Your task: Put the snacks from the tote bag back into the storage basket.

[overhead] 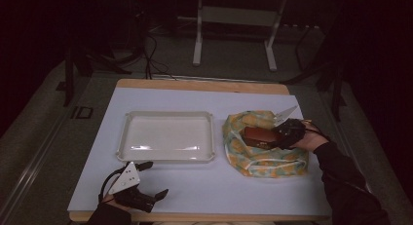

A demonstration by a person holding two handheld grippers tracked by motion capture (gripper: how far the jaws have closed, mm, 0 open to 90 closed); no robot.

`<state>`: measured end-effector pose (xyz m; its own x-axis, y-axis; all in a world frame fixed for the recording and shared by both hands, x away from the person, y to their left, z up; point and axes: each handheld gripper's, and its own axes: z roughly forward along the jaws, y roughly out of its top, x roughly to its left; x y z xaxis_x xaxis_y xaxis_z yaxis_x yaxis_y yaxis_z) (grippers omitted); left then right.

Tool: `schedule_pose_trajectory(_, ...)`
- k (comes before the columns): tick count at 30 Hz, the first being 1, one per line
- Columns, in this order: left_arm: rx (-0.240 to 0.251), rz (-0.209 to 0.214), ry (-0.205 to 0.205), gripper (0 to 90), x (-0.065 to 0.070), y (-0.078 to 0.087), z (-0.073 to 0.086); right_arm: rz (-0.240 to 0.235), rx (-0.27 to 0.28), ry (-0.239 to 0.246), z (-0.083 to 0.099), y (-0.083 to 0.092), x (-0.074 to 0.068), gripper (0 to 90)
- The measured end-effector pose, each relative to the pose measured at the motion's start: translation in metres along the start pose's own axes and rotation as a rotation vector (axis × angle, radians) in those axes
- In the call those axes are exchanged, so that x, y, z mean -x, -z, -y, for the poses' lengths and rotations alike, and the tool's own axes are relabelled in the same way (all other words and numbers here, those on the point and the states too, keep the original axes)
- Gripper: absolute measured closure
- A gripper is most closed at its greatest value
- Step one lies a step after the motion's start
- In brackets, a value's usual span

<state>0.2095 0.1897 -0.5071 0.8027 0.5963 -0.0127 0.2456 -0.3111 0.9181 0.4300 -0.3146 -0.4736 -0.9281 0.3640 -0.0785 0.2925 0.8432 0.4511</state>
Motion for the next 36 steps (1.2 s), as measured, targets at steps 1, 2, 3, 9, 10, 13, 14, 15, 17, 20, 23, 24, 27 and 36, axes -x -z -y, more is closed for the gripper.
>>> schedule_pose_trajectory(1,0.000,0.000,0.000,0.0,0.000,0.000,0.000,-0.002,-0.003,0.000,0.000,0.000,0.000,35.6)
schedule_pose_trajectory(2,0.000,0.000,0.000,0.0,0.000,0.000,0.000,-0.002,-0.003,0.000,0.000,0.000,0.000,35.6)
schedule_pose_trajectory(3,0.001,-0.001,0.001,0.0,0.000,0.000,0.000,-0.002,-0.002,0.003,0.000,0.000,0.000,39.2)
schedule_pose_trajectory(9,0.002,-0.003,0.000,0.0,0.000,0.001,0.000,-0.002,0.022,0.042,-0.001,0.006,-0.001,42.2)
schedule_pose_trajectory(10,0.002,-0.002,0.000,0.0,0.000,0.000,0.000,0.002,0.024,0.050,-0.002,0.007,-0.002,42.4)
schedule_pose_trajectory(13,0.001,-0.001,-0.001,0.0,0.001,0.000,0.000,-0.002,0.027,0.081,-0.003,0.010,-0.004,42.5)
schedule_pose_trajectory(14,0.001,-0.002,-0.001,0.0,0.001,0.000,0.000,-0.007,0.028,0.088,-0.004,0.011,-0.004,42.6)
schedule_pose_trajectory(15,0.001,-0.002,-0.001,0.0,0.001,0.000,0.000,-0.012,0.029,0.094,-0.004,0.013,-0.005,42.6)
schedule_pose_trajectory(17,0.002,-0.003,-0.001,0.0,0.000,0.000,0.000,-0.012,0.031,0.104,-0.005,0.016,-0.006,42.6)
schedule_pose_trajectory(20,0.001,-0.003,-0.002,0.0,0.001,0.000,0.000,-0.014,0.041,0.107,-0.007,0.021,-0.007,42.6)
schedule_pose_trajectory(23,0.003,-0.004,-0.002,0.0,0.001,0.001,-0.001,-0.021,0.044,0.110,-0.008,0.024,-0.007,42.6)
schedule_pose_trajectory(24,0.004,-0.002,-0.005,0.0,0.002,0.001,-0.001,-0.023,0.045,0.109,-0.008,0.025,-0.008,42.6)
schedule_pose_trajectory(27,0.002,0.004,-0.008,0.0,0.002,0.000,-0.001,-0.025,0.041,0.114,-0.008,0.027,-0.009,42.7)
schedule_pose_trajectory(36,0.002,0.001,-0.006,0.0,0.002,0.000,-0.001,-0.024,0.068,0.103,-0.012,0.039,-0.008,42.7)
